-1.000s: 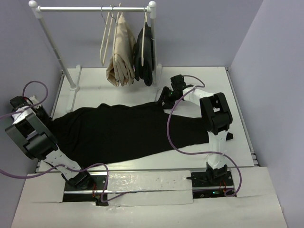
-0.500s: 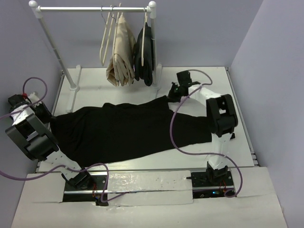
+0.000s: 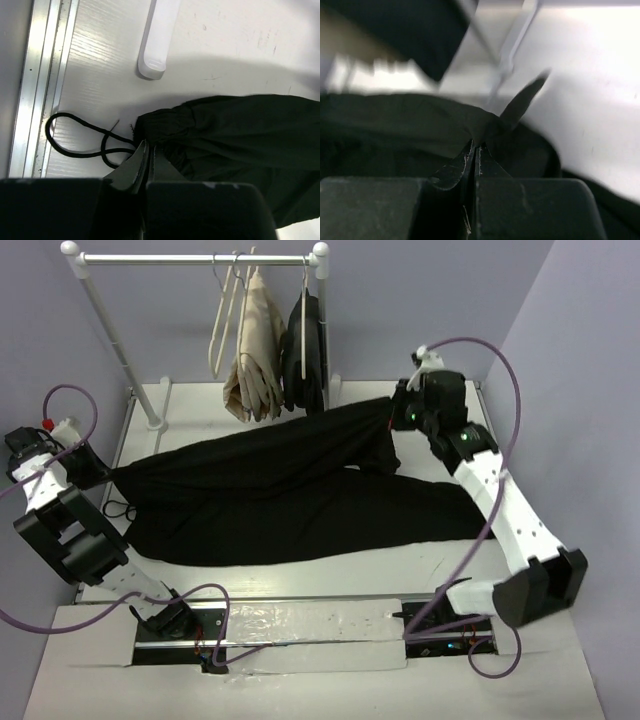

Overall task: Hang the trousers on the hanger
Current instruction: Flatten out the trousers at the center of the board.

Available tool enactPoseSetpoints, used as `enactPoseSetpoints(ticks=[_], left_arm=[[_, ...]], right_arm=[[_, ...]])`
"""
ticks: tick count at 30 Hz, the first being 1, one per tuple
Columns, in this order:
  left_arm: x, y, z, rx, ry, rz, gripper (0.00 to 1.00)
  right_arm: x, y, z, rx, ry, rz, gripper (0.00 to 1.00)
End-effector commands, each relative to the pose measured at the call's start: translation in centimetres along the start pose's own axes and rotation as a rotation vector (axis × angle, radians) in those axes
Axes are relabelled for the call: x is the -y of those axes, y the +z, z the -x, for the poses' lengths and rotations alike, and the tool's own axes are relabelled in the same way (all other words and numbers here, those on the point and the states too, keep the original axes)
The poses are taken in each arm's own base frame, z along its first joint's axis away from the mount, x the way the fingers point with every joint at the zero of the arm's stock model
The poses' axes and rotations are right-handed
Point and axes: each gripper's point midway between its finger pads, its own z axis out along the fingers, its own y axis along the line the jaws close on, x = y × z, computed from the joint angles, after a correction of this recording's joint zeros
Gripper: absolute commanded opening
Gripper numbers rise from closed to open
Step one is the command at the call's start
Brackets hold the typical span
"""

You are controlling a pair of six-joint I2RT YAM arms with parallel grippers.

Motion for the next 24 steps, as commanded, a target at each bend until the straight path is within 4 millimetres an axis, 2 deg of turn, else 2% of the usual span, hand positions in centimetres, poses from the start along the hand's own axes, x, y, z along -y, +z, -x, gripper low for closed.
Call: enactPoseSetpoints(ticks=[1, 2, 3, 4, 5, 6, 7, 9, 10, 12, 14, 15, 16, 17, 20, 21, 23, 24], left_arm=[[1.4, -1.8, 1.3, 0.053, 0.068, -0.029, 0.00], [1.4, -1.8, 1.2, 0.053, 0.069, -0.026, 0.00], [1.4, -1.8, 1.1, 0.051, 0.072, -0.026, 0.00], [1.3, -1.6, 0.7, 0.046, 0.068, -0.023, 0.00], [1.3, -1.5, 0.5, 0.042, 0.068, -0.023, 0.00], [1.2, -1.5, 0.3, 0.039, 0.066, -0.019, 0.00], [1.1, -1.3, 0.1, 0.030, 0.061, -0.017, 0.00], [1.0, -1.1, 0.0, 0.026, 0.059, -0.013, 0.00], [1.0, -1.1, 0.1, 0.021, 0.057, -0.017, 0.00], [1.2, -1.1, 0.3, 0.025, 0.062, -0.023, 0.00], [1.3, -1.1, 0.7, 0.029, 0.069, -0.023, 0.00], [1.5, -1.0, 0.7, 0.028, 0.077, -0.025, 0.00], [1.6, -1.0, 0.8, 0.030, 0.085, -0.024, 0.00], [1.8, -1.0, 0.8, 0.029, 0.093, -0.024, 0.00], [2.0, -1.0, 0.5, 0.027, 0.099, -0.029, 0.00], [2.1, -0.9, 0.3, 0.027, 0.101, -0.028, 0.00], [2.1, -0.8, 0.0, 0.025, 0.098, -0.028, 0.00], [2.1, -0.7, -0.1, 0.023, 0.099, -0.027, 0.00]], right_arm=[[-1.2, -2.7, -7.0, -0.152, -0.166, 0.049, 0.00], [-1.7, -3.6, -9.1, -0.198, -0.184, 0.062, 0.01], [-1.7, -4.6, -12.2, -0.249, -0.170, 0.072, 0.02], [-3.7, -5.3, -15.0, -0.308, -0.171, 0.154, 0.04], [-4.7, -6.0, -17.2, -0.359, -0.153, 0.206, 0.06], [-5.0, -6.6, -20.7, -0.448, -0.121, 0.233, 0.08], [-7.2, -7.9, -23.3, -0.523, -0.147, 0.318, 0.14], [-7.9, -9.0, -26.3, -0.629, -0.188, 0.358, 0.27], [-7.2, -9.4, -27.9, -0.715, -0.197, 0.321, 0.44], [-6.1, -8.9, -27.6, -0.716, -0.200, 0.262, 0.55], [-5.3, -8.3, -25.9, -0.667, -0.200, 0.210, 0.66], [-5.6, -7.7, -23.7, -0.611, -0.178, 0.199, 0.70], [-5.4, -7.1, -22.1, -0.574, -0.145, 0.181, 0.89], [-4.6, -6.1, -19.1, -0.511, -0.047, 0.136, 0.91], [-2.3, -3.6, -14.8, -0.434, 0.138, -0.004, 0.84], [0.0, -2.7, -13.8, -0.391, 0.162, -0.123, 0.74], [1.3, -1.5, -13.1, -0.371, 0.161, -0.227, 0.64], [1.6, -0.1, -12.8, -0.374, 0.169, -0.268, 0.56]])
